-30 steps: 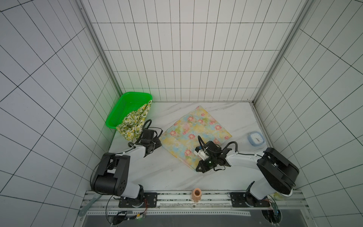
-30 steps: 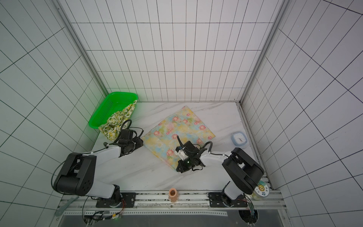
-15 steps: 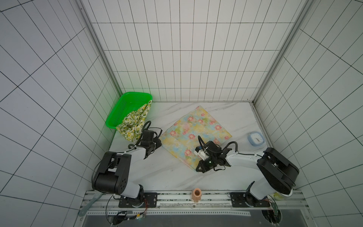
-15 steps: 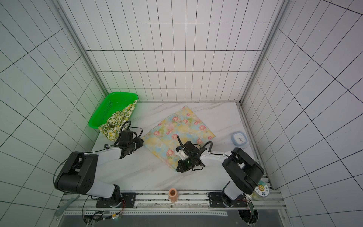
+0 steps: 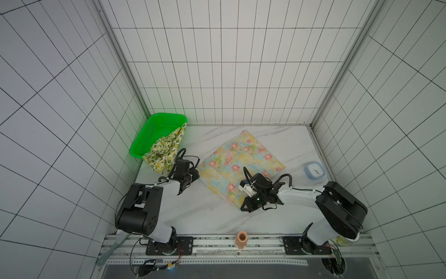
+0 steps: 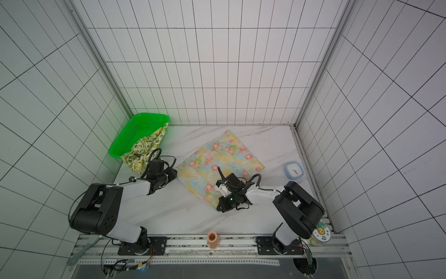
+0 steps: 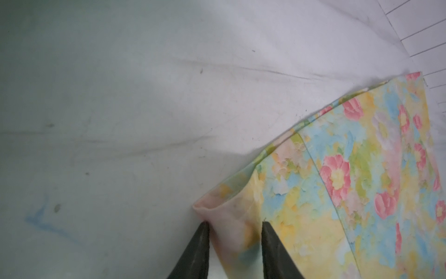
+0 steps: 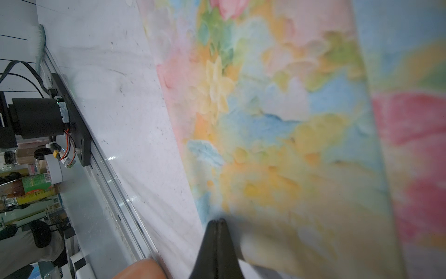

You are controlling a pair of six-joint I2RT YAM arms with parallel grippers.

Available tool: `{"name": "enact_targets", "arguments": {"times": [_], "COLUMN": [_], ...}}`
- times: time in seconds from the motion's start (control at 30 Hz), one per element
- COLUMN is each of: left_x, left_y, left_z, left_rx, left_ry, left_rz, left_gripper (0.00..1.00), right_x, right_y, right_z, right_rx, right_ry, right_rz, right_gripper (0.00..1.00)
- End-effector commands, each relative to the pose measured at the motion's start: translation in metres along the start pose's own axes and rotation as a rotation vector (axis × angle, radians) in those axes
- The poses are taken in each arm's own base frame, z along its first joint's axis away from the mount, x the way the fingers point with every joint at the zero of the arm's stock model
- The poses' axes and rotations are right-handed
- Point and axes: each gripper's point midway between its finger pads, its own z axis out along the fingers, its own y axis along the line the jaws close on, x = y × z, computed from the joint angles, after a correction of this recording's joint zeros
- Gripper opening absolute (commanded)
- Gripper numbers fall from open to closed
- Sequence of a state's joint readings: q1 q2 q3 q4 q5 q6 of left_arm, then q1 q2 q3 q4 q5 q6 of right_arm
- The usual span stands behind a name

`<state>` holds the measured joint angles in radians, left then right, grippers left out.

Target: Fold and stack the skirts

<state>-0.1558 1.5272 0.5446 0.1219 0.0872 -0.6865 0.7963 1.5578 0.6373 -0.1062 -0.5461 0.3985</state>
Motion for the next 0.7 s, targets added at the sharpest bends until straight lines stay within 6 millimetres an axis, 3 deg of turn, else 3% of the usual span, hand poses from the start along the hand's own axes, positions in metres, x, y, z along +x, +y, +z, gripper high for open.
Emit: {"name": "enact_targets", "arguments": {"times": [0.0,0.13,0.3,0.4,0.43,0.53,0.67], "left_x": [0.014,0.016,0.017,0.015,0.014,0.009,0.002], "left_y": [0.018,0.019,0.018,0.015,0.012,0.007,-0.002], "left_z": [0.005,0.008,0.01,0.009,0.008,0.003,-0.003], "left_rx": [-0.064,-0.063,-0.052,-0.038,-0.032,-0.02,0.008], "left_ry": [0.039,0.048,0.046,0.045,0.042,0.033,0.021], "left_rz": [-0.014,-0.02,-0.029,-0.025,-0.018,-0.007,0.002], "left_gripper": [0.41,0.34,0.0,0.0,0.0,0.0,0.0], "right_x": [-0.005,-0.005,-0.008,-0.015,-0.019,-0.032,-0.047], "right_y": [0.004,0.003,0.001,-0.002,-0.001,0.004,0.014], "right_z": [-0.002,0.001,0.0,-0.007,-0.01,-0.024,-0.04], "right_rx": [-0.016,-0.015,0.005,0.066,0.088,0.144,0.204], "right_ry": [0.006,0.02,0.014,0.0,-0.012,-0.069,-0.149], "right_rz": [-0.002,0.001,-0.009,-0.043,-0.055,-0.107,-0.177], "right_gripper": [0.0,0.0,0.0,0.0,0.04,0.28,0.42]}}
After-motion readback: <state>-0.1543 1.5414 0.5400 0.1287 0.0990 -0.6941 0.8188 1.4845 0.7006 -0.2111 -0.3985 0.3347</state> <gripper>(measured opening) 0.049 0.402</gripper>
